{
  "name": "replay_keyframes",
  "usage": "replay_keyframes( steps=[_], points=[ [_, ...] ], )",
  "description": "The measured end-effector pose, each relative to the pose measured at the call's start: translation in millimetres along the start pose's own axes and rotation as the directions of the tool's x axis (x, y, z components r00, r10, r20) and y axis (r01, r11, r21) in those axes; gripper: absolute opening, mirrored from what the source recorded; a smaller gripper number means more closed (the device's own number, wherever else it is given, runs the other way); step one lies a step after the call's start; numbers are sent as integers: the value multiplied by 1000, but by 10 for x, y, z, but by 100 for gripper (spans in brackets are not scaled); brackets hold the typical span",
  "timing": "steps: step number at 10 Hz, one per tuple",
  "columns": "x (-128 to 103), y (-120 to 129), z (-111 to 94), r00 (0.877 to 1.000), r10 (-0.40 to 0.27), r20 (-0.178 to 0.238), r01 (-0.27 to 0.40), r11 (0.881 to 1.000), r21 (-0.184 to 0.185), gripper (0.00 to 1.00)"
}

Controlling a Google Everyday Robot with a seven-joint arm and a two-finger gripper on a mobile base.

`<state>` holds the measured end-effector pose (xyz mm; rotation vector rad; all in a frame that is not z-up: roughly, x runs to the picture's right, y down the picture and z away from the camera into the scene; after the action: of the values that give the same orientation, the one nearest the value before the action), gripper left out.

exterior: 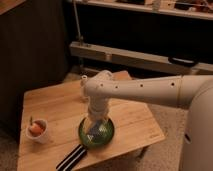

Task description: Place the white sponge in the ceramic bowl

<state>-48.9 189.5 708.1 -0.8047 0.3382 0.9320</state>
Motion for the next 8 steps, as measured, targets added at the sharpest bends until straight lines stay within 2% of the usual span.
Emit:
replay_keyframes(
  steps=[2,4,6,8],
  points=[
    [67,111,110,999,-27,-18,27,1000,13,80],
    [50,62,162,999,-16,-30,16,1000,12,80],
    [-57,-132,149,1000,16,-26,-16,1000,-1,80],
    [-212,-332,91,998,57,-7,-57,998,-39,80]
  ],
)
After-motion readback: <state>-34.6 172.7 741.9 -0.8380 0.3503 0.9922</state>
